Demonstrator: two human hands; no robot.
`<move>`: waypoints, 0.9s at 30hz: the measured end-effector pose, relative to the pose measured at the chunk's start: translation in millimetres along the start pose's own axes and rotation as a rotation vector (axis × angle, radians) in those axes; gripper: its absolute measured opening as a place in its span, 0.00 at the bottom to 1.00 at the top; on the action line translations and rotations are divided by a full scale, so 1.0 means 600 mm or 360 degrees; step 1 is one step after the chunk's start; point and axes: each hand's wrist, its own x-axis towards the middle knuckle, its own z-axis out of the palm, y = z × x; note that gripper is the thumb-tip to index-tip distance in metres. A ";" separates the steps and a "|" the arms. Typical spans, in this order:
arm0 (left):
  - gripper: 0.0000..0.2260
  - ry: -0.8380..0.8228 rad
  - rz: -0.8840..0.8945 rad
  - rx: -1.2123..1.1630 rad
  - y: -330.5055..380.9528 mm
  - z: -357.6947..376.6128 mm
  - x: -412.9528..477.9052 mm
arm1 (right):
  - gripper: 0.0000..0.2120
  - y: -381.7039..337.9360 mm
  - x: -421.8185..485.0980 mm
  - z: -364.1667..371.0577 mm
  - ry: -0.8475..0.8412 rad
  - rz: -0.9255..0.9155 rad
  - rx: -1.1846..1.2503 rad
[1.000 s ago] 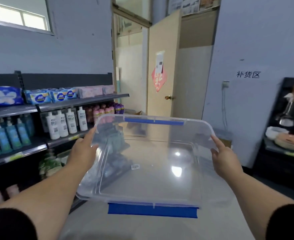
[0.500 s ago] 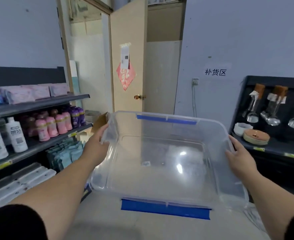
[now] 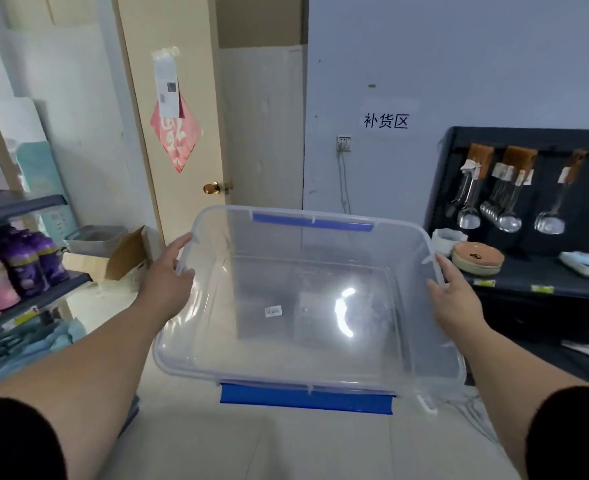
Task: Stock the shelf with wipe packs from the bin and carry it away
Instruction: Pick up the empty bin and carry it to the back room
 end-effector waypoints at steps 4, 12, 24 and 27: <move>0.23 -0.0034 -0.0046 -0.0012 0.003 0.107 0.100 | 0.25 0.025 0.134 0.023 0.0038 -0.0064 -0.0053; 0.23 -0.0045 -0.0132 0.0052 0.032 0.306 0.306 | 0.25 0.058 0.405 0.059 0.0032 -0.0053 -0.0097; 0.22 -0.0180 -0.0051 0.0030 -0.035 0.494 0.589 | 0.25 0.087 0.662 0.192 0.0107 -0.0004 -0.0188; 0.23 -0.0240 -0.0015 0.0019 -0.067 0.539 0.683 | 0.25 0.093 0.721 0.245 0.0144 -0.0010 -0.0227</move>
